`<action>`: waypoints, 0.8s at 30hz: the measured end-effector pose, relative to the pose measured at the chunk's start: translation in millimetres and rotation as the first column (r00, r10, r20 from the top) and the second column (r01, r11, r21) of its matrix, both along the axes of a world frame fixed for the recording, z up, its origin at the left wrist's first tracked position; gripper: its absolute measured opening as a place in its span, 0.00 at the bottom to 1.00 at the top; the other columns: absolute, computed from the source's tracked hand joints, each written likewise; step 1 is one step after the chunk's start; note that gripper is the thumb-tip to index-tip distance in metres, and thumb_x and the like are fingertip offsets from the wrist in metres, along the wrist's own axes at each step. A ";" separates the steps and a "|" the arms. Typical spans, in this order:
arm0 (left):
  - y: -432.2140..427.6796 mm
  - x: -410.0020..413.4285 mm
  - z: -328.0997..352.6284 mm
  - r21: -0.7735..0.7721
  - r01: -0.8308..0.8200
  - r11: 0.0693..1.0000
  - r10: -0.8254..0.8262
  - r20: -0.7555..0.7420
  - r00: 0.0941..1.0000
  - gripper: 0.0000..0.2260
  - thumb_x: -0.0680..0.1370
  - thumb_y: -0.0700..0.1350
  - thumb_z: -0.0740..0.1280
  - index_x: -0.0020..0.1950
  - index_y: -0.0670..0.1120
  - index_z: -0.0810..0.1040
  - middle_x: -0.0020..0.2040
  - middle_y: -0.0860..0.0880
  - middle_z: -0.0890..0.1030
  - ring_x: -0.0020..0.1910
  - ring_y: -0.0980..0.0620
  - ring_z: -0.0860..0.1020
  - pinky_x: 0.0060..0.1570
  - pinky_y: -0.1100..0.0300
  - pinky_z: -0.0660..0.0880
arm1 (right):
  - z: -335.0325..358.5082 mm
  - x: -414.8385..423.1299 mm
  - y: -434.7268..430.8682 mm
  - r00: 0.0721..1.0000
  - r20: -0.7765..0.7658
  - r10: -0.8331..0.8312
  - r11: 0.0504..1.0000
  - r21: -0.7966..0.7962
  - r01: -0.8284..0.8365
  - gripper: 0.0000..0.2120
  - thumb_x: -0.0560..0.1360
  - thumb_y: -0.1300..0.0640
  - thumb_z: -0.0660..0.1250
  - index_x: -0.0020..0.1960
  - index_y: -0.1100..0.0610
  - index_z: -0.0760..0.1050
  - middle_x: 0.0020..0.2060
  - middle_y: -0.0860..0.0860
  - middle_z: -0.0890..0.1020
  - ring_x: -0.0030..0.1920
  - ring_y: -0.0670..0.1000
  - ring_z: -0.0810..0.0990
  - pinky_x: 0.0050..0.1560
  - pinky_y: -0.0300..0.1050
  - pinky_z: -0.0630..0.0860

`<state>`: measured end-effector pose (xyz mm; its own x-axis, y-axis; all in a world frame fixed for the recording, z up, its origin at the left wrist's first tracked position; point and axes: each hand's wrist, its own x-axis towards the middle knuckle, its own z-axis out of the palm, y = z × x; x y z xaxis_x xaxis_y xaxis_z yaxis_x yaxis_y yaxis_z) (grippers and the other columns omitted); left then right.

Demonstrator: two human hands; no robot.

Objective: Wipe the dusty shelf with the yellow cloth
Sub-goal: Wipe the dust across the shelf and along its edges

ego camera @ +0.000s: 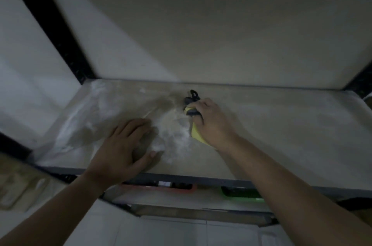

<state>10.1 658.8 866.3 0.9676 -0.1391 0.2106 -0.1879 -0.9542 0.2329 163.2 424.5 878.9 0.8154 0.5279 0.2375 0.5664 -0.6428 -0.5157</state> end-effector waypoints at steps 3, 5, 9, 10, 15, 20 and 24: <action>9.1 -5.7 6.4 -0.039 -0.005 0.999 0.005 -0.004 1.000 0.31 0.82 0.67 0.56 0.75 0.47 0.73 0.73 0.50 0.73 0.72 0.49 0.72 0.69 0.56 0.67 | 4.6 25.6 -3.3 0.989 0.058 -0.134 0.981 0.153 0.124 0.21 0.72 0.66 0.67 0.64 0.60 0.76 0.60 0.61 0.77 0.60 0.63 0.76 0.63 0.53 0.72; 24.3 -15.8 12.0 -0.069 -0.075 0.995 0.076 0.016 0.997 0.31 0.82 0.66 0.55 0.75 0.45 0.74 0.72 0.48 0.75 0.70 0.47 0.73 0.69 0.55 0.68 | 2.8 50.3 -14.3 0.937 0.030 -0.348 0.932 0.118 0.342 0.26 0.75 0.61 0.66 0.72 0.61 0.68 0.66 0.63 0.73 0.64 0.64 0.73 0.65 0.54 0.71; 77.9 -49.2 20.0 -0.119 -0.265 0.957 0.274 0.067 0.959 0.27 0.81 0.60 0.58 0.71 0.43 0.77 0.72 0.46 0.76 0.68 0.42 0.76 0.66 0.43 0.74 | -12.6 61.1 1.1 0.913 0.148 -0.380 0.903 -0.157 0.401 0.20 0.76 0.55 0.61 0.65 0.62 0.72 0.61 0.63 0.76 0.58 0.64 0.75 0.60 0.53 0.67; 90.2 -57.0 20.4 -0.123 -0.301 0.946 0.310 0.056 0.949 0.27 0.81 0.60 0.58 0.71 0.44 0.76 0.73 0.47 0.75 0.68 0.42 0.76 0.67 0.43 0.73 | -15.0 56.0 14.0 0.922 0.177 -0.345 0.908 -0.186 0.375 0.20 0.75 0.56 0.61 0.64 0.61 0.73 0.61 0.61 0.77 0.57 0.63 0.75 0.58 0.53 0.67; 113.0 -56.2 14.6 -0.066 -0.331 0.942 0.332 0.008 0.943 0.30 0.81 0.63 0.54 0.74 0.44 0.74 0.74 0.45 0.73 0.72 0.41 0.73 0.70 0.44 0.70 | -16.5 18.7 80.2 0.975 0.175 -0.139 0.978 -0.131 0.163 0.19 0.72 0.60 0.61 0.62 0.56 0.75 0.61 0.54 0.78 0.57 0.58 0.75 0.61 0.47 0.68; 112.8 -40.0 4.7 -0.124 -0.228 0.966 0.229 -0.008 0.973 0.34 0.82 0.68 0.51 0.77 0.46 0.70 0.74 0.47 0.72 0.72 0.46 0.71 0.70 0.49 0.67 | 12.4 10.1 89.4 0.966 -0.181 0.183 0.974 0.170 -0.152 0.18 0.72 0.72 0.59 0.55 0.60 0.80 0.54 0.52 0.80 0.55 0.49 0.77 0.60 0.36 0.71; 111.5 -34.3 0.0 -0.132 -0.219 0.967 0.221 0.003 0.975 0.30 0.81 0.63 0.56 0.75 0.45 0.72 0.71 0.47 0.75 0.70 0.45 0.73 0.67 0.52 0.67 | 27.6 62.9 60.0 0.983 -0.092 -0.159 0.980 -0.136 0.145 0.20 0.78 0.64 0.61 0.70 0.60 0.70 0.66 0.59 0.74 0.65 0.59 0.73 0.66 0.44 0.67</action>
